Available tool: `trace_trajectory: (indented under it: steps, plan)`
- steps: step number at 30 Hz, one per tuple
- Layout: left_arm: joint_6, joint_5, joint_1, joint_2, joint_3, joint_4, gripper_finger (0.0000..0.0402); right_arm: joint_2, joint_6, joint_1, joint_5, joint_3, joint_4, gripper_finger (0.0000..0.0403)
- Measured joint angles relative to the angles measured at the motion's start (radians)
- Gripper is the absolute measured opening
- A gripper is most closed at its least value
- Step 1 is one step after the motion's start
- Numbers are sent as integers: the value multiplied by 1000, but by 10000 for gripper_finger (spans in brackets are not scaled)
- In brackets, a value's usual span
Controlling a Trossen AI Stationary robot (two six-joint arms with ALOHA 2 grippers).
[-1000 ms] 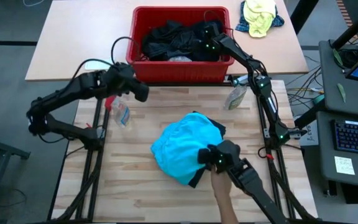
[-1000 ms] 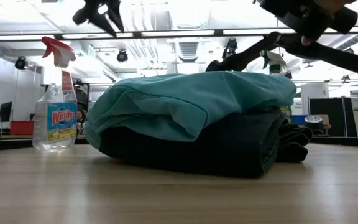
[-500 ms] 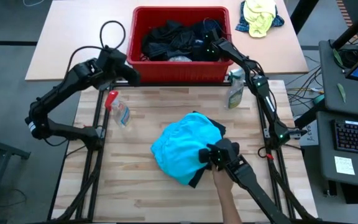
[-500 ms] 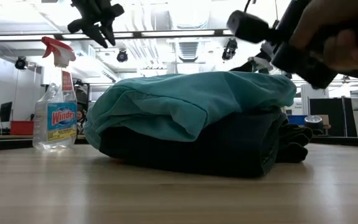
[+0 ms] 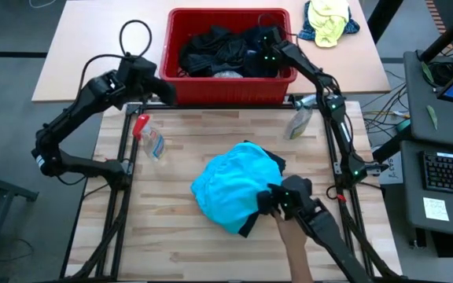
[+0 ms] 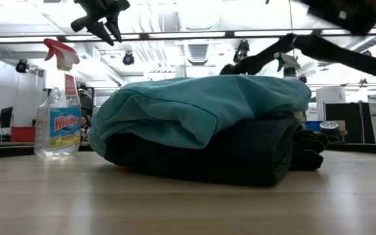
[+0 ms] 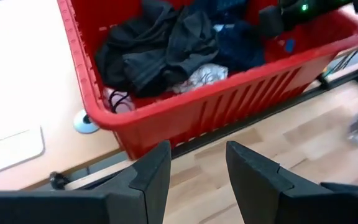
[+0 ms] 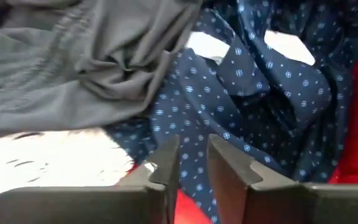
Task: Fold Laundry from Bin
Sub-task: Fold the black shorts
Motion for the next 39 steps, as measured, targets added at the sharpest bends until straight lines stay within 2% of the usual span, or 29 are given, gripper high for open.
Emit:
trace_trajectory:
  steps: [4,9,16,20,24,27,28,29,31,35,39]
  plan:
    - [36,55,26,22,41,41,129,-53,2,6,-19,0,-29,112]
    - [139,197,80,101,95,171,115,-164,-3,16,-13,2,-37,148]
    - [240,227,147,347,212,236,113,-299,-58,32,-19,0,-54,174]
    - [256,250,190,561,393,194,114,-381,-68,43,-22,2,-58,175]
    - [288,331,225,791,653,104,114,-441,-79,55,-21,1,-102,171]
    - [325,324,244,959,871,21,114,-486,-82,62,-22,1,-140,167]
    - [334,318,248,982,870,57,114,-497,-82,64,-22,1,-156,166]
    - [332,323,258,973,807,141,114,-504,-83,66,-21,1,-172,165]
    - [301,329,275,968,725,206,115,-513,-83,66,-14,1,-206,163]
    - [262,318,322,968,639,228,115,-518,-75,77,-14,0,-264,160]
    - [285,312,355,996,621,256,115,-512,-72,88,-16,0,-299,160]
